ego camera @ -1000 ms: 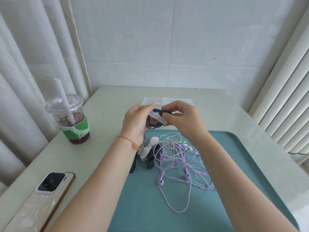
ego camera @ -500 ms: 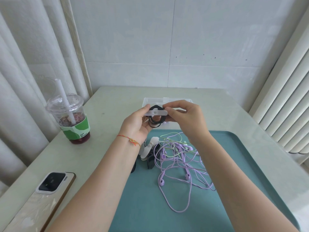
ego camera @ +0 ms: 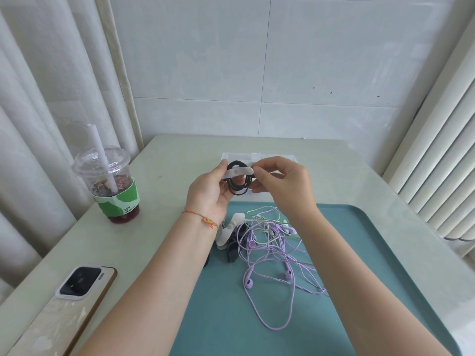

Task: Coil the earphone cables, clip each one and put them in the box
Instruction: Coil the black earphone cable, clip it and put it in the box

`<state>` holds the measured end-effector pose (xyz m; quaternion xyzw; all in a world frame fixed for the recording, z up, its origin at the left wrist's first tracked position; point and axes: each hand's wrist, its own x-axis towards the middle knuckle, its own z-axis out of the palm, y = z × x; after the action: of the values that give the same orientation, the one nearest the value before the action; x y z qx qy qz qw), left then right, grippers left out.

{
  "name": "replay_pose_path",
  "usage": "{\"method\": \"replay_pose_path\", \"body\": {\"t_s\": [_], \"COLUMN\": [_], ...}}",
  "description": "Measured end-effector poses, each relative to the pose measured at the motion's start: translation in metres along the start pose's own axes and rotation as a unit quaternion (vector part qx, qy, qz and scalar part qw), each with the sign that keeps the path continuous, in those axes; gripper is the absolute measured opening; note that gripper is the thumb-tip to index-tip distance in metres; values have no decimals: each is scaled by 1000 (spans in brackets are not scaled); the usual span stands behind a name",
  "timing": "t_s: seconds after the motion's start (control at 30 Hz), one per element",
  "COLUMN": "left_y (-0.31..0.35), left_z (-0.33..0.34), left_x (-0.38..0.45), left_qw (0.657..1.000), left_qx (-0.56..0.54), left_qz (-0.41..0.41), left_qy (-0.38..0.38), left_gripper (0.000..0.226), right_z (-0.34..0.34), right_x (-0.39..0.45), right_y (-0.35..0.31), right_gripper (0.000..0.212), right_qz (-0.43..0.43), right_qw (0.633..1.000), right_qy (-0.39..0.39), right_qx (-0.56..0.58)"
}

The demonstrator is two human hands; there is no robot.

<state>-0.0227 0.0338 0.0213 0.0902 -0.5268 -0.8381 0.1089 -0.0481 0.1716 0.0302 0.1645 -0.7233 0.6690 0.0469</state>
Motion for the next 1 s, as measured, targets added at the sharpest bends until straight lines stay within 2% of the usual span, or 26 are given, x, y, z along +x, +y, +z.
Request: {"method": "replay_pose_path", "body": {"t_s": [0.13,0.27,0.43,0.6,0.73,0.87,1.0], "left_y": [2,1,3,1,-3,-5,-9], "left_z": [-1,-2,1,3,2,3,3], "left_x": [2,4,1,-1,3,3,5], "left_qw": [999,999,997,995,993,995,992], "left_qx": [12,-8,4,26,69,68,105], "left_qz": [20,36,32,44,59,53,59], "left_qy": [-27,-29,-72,-80,-81,-48,26], "left_gripper": [57,34,19,5,12,39,29], "right_z": [-3,-3,-5,-3,0,1,1], "right_x": [2,4,6,6,3,2,0], "right_y": [-1,2,5,5,3,4,0], "right_gripper": [10,9,11,12,5,12,12], "right_qz": [27,38,59,54,33,-8,-13], "right_qw": [997,997,994,998,999,998,993], "right_qy": [-35,-35,-25,-10,-6,-17,-72], "right_qx": [56,58,85,42,-12,-65,-90]}}
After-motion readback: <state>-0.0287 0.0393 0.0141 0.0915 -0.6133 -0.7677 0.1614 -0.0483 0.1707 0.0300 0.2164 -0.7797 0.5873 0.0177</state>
